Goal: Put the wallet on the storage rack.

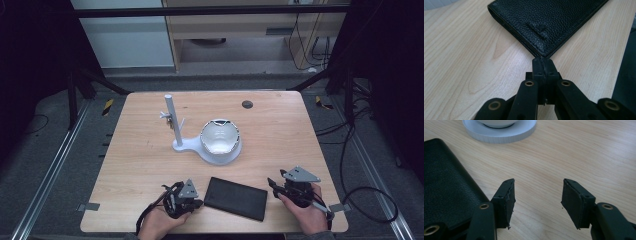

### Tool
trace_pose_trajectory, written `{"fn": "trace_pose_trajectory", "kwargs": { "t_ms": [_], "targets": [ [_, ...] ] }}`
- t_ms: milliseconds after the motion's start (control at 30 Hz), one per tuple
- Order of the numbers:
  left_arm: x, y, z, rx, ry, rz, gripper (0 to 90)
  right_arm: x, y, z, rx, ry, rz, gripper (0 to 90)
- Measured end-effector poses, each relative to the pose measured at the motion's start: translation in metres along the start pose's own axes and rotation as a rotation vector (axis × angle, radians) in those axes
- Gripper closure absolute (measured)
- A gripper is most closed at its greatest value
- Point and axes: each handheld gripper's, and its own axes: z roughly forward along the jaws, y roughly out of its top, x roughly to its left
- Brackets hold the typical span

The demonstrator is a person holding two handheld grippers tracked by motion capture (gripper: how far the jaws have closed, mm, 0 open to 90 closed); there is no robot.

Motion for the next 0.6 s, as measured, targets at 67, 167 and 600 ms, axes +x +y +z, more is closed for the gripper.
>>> {"fn": "trace_pose_trajectory", "kwargs": {
  "t_ms": [67,167,600],
  "targets": [
    [0.001,0.0,-0.001,-0.013,0.002,-0.002,89.7,0.005,0.002,-0.001,-0.002,0.017,-0.008,43.1],
    [0.001,0.002,-0.003,-0.037,-0.004,-0.01,89.5,0.016,0.007,-0.003,-0.01,0.066,-0.027,39.0],
    [0.01,0.02,0.001,-0.112,-0.025,-0.055,86.2,0.084,0.035,0.001,0.06,0.254,-0.184,13.2]
  ]
}}
